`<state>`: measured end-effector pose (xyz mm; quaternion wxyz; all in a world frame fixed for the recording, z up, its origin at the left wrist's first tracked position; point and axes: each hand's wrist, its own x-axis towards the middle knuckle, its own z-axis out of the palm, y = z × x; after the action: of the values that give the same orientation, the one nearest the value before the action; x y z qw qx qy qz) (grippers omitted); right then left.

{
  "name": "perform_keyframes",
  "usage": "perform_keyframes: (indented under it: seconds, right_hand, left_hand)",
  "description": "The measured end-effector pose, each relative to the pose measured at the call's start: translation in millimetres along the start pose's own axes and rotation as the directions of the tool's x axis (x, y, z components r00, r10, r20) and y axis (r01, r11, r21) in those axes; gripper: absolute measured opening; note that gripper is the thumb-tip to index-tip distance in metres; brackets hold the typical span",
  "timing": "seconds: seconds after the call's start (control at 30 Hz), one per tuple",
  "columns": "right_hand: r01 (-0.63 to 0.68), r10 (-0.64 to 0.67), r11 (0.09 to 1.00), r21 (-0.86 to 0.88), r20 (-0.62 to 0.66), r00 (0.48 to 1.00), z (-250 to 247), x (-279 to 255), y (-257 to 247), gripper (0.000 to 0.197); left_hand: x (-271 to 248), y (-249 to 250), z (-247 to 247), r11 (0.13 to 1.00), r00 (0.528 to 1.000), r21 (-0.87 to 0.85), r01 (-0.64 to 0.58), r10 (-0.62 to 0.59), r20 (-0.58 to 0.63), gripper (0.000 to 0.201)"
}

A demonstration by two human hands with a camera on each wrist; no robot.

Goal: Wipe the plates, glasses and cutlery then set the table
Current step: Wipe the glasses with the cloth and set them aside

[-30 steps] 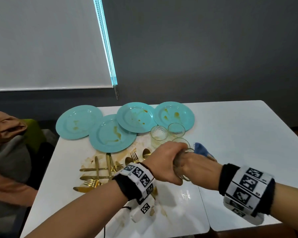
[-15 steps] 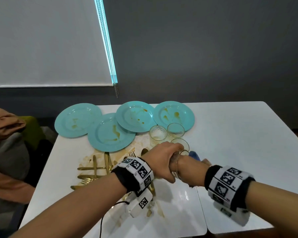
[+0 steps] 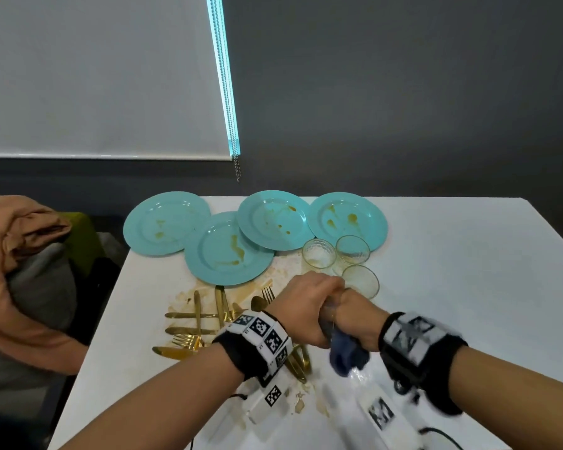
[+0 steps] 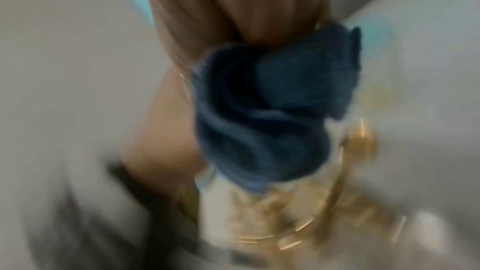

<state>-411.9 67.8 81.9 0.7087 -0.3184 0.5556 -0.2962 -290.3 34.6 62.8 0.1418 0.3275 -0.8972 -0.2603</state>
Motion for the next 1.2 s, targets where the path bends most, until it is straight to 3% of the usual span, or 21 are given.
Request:
perform_keyframes:
  seconds: [0.1,0.23,0.37,0.6,0.87,0.93,1.07,1.2]
  right_hand:
    - [-0.046,0.049,0.980,0.194,-0.007,0.999,10.6,3.1,-7.5,0.024]
    - [0.046,-0.049,0.999,-0.022,-0.129,0.990,23.9,11.2,-21.4,0.016]
    - [0.206,-0.237,0.963,-0.176,-0.179,0.955,23.6,10.4,-54.2,0.023]
    - [0.233,-0.244,0.970,-0.071,-0.315,0.917,39.6,25.6,-80.6,0.020]
    - [0.162,-0.159,0.987,-0.004,-0.222,0.962,77.2,41.7,-67.0,0.025]
    - [0.139,-0.150,0.988,-0.062,-0.242,0.959,79.0,45.2,-68.2,0.027]
    - [0.106,-0.135,0.988,-0.110,-0.300,0.945,82.2,53.2,-67.4,0.028]
    - [0.083,-0.122,0.988,-0.129,-0.333,0.935,81.3,58.3,-61.5,0.024]
  left_hand:
    - [-12.7,-12.0,7.4,0.999,0.990,-0.026,0.021,-0.024,-0.142,0.061]
    - [-24.0,-30.9,-10.1,0.945,0.951,-0.273,0.177,-0.236,-0.199,0.068]
    - [-51.4,-69.6,-26.0,0.814,0.859,-0.500,0.296,-0.456,-0.234,0.085]
    - [-100.0,-124.7,-45.4,0.781,0.803,-0.535,0.321,-0.524,-0.284,0.089]
    - [-117.6,-153.1,-51.9,0.755,0.787,-0.574,0.316,-0.547,-0.285,0.089]
    - [-125.9,-171.4,-57.6,0.731,0.725,-0.574,0.370,-0.613,-0.313,0.090]
    - [-141.9,-212.6,-70.2,0.627,0.552,-0.603,0.494,-0.762,-0.339,0.094]
    - [-152.6,-237.5,-76.3,0.499,0.396,-0.684,0.532,-0.861,-0.319,0.090]
